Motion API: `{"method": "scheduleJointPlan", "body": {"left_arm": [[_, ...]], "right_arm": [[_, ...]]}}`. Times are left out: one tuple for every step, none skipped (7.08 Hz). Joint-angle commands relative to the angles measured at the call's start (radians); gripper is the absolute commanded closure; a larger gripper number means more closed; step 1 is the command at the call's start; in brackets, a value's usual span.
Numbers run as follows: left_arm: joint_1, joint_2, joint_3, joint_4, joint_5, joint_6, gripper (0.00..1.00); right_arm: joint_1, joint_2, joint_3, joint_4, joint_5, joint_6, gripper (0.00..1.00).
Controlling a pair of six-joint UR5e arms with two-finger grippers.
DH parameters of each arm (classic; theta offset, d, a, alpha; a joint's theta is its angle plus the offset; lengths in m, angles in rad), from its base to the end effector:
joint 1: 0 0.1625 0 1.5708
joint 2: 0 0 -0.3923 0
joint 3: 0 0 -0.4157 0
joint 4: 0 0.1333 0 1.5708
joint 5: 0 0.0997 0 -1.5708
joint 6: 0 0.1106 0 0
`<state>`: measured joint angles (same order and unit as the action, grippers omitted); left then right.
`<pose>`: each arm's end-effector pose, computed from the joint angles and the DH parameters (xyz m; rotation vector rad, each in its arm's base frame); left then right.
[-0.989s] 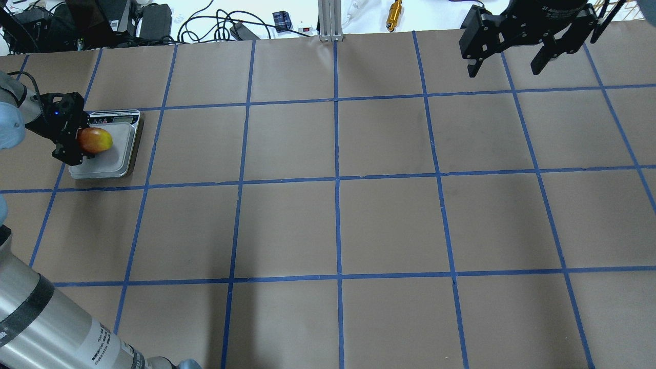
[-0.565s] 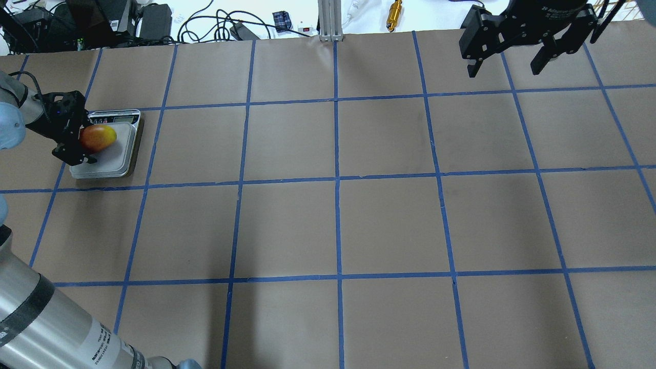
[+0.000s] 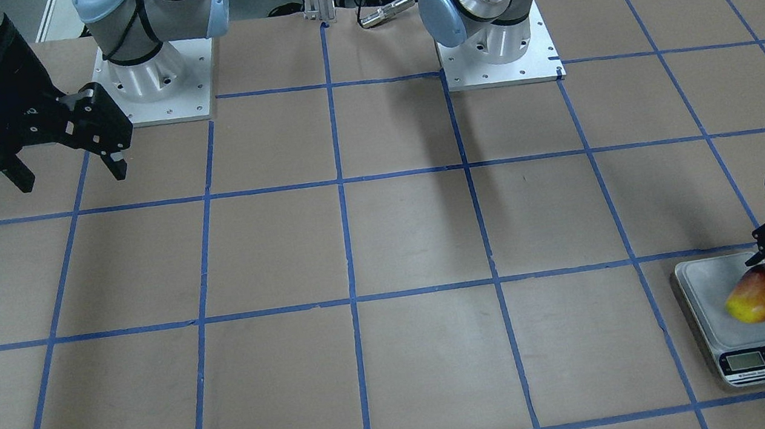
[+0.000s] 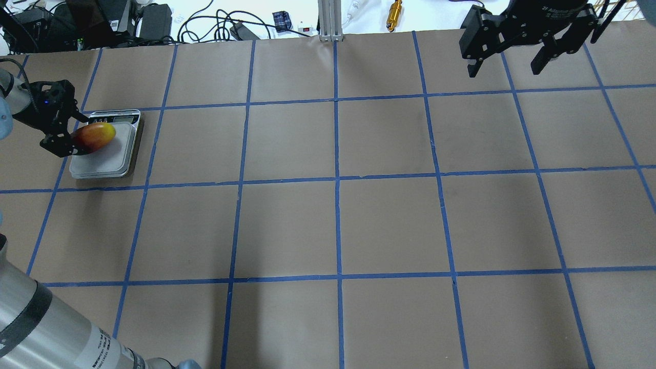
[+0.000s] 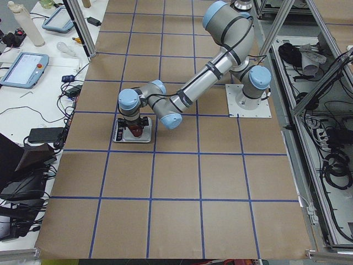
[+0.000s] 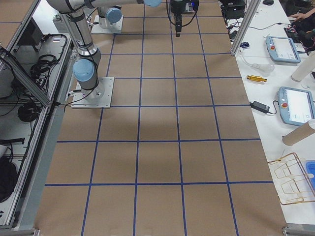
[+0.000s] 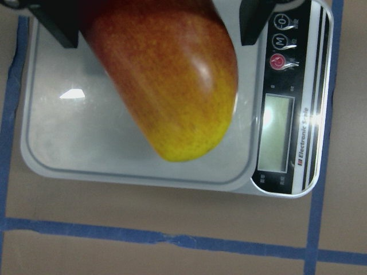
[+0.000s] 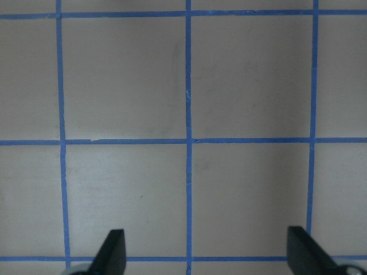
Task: Weigh mango
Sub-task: 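Lower the mango onto the scale platform and open the left gripper, then raise the left gripper up away from the mango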
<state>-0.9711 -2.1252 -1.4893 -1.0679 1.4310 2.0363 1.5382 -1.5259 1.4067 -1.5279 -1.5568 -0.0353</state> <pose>0.2608 -0.6449 0.2002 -2.0608 -2.3527 0.2237 0.1172 -0.5423 0.5012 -0.0051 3.1279 -0.1201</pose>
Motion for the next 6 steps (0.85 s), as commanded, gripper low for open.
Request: {"method": "scheduleJointPlan", "body": {"left_arm": [[-0.027,0.097,-0.003,-0.061,0.064,-0.034,0.00],[-0.032,0.173,-0.003,-0.167,0.071,-0.088,0.00],[-0.031,0.254,0.004,-0.301,0.072,-0.170,0.00],[-0.031,0.337,0.000,-0.401,0.072,-0.210,0.00],[-0.035,0.417,-0.003,-0.500,0.069,-0.354,0.00],[-0.053,0.474,-0.014,-0.524,0.065,-0.493,0.00]], "right_arm": [[0.000,0.001,0.000,0.000,0.001,0.000,0.00],[0.000,0.000,0.000,0.000,0.001,0.000,0.00],[0.000,0.000,0.000,0.000,0.001,0.000,0.00],[0.000,0.001,0.000,0.000,0.001,0.000,0.00],[0.000,0.001,0.000,0.000,0.000,0.000,0.00],[-0.001,0.001,0.000,0.000,0.001,0.000,0.00]]}}
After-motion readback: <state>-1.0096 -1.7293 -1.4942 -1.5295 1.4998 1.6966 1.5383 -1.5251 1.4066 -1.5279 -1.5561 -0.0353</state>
